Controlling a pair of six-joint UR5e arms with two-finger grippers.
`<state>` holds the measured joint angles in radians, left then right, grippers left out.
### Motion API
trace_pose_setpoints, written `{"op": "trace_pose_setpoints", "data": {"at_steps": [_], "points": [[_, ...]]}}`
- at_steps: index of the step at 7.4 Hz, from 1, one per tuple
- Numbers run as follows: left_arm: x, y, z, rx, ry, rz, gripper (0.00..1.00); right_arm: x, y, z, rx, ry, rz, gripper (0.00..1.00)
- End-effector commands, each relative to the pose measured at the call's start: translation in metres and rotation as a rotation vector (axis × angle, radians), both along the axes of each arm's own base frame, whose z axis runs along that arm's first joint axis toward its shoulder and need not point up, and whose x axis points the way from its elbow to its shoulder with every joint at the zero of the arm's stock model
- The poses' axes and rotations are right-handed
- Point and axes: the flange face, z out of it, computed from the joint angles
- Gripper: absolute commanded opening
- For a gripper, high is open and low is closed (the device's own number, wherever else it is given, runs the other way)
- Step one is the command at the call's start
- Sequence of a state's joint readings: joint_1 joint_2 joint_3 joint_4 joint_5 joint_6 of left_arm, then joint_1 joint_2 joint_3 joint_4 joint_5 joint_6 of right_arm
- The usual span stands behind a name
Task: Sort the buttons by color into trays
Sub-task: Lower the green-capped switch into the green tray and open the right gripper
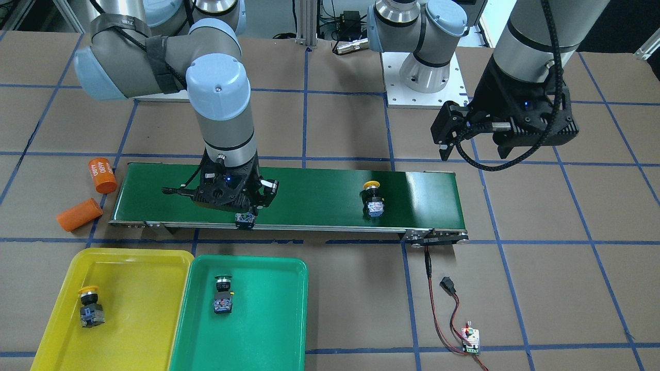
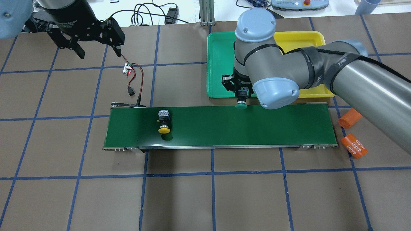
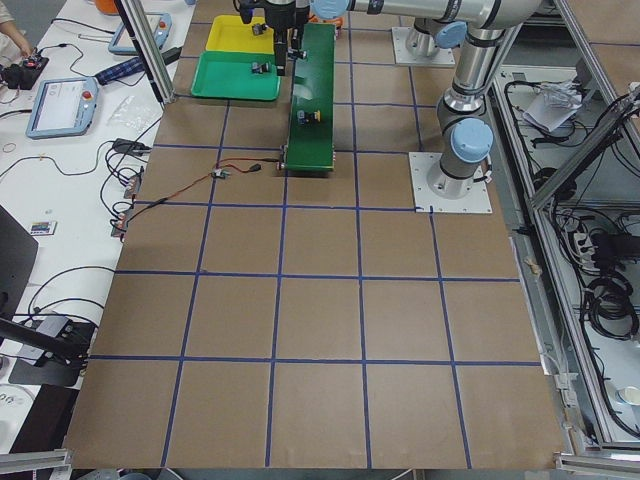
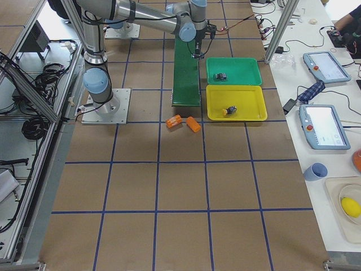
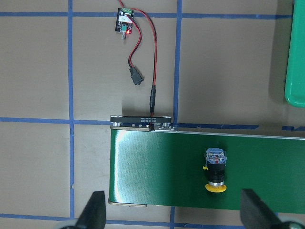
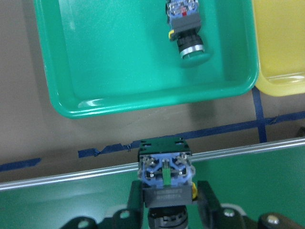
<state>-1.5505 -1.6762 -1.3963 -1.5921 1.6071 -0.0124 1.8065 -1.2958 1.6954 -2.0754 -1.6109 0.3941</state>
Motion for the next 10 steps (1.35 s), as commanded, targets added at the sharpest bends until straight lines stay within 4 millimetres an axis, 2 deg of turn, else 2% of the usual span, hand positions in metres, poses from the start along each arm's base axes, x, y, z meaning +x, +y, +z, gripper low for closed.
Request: {"op": "trace_pose_setpoints", "data": {"at_steps": [1, 2, 3, 4, 5, 6, 7, 8, 9, 10], "points": [[0.0, 0.004, 0.002, -0.001, 0.004, -0.004, 1.0, -0.013, -0.06, 0.007, -0.058, 0.02, 0.062, 0.0], [0.0, 0.0, -0.002, -0.005, 0.003, 0.008, 1.0, -0.013, -0.101, 0.002, -0.112, 0.018, 0.064, 0.0], [0.001, -0.001, -0.001, -0.014, 0.004, 0.009, 1.0, -0.009, -0.13, -0.017, -0.115, 0.017, 0.066, 0.0], [0.001, -0.001, -0.002, -0.011, 0.001, 0.009, 1.0, -0.004, -0.149, -0.038, -0.146, 0.012, 0.065, 0.0], [0.002, 0.0, -0.001, -0.009, 0.0, 0.007, 1.0, -0.003, -0.154, -0.055, -0.153, 0.008, 0.059, 0.0], [0.003, -0.001, 0.002, -0.009, -0.004, 0.009, 1.0, -0.003, -0.154, -0.059, -0.144, 0.01, 0.062, 0.0], [0.003, -0.003, 0.007, -0.015, -0.002, 0.012, 1.0, -0.005, -0.152, -0.065, -0.124, 0.017, 0.061, 0.61], [0.002, -0.002, 0.008, -0.012, -0.002, 0.01, 1.0, -0.006, -0.151, -0.061, -0.128, 0.016, 0.059, 1.0], [0.002, 0.001, 0.01, 0.004, -0.003, 0.012, 1.0, -0.01, -0.151, -0.056, -0.132, 0.015, 0.052, 1.0], [0.0, 0.015, 0.022, 0.006, 0.0, 0.015, 1.0, -0.018, -0.148, -0.051, -0.106, 0.023, 0.042, 1.0]]}}
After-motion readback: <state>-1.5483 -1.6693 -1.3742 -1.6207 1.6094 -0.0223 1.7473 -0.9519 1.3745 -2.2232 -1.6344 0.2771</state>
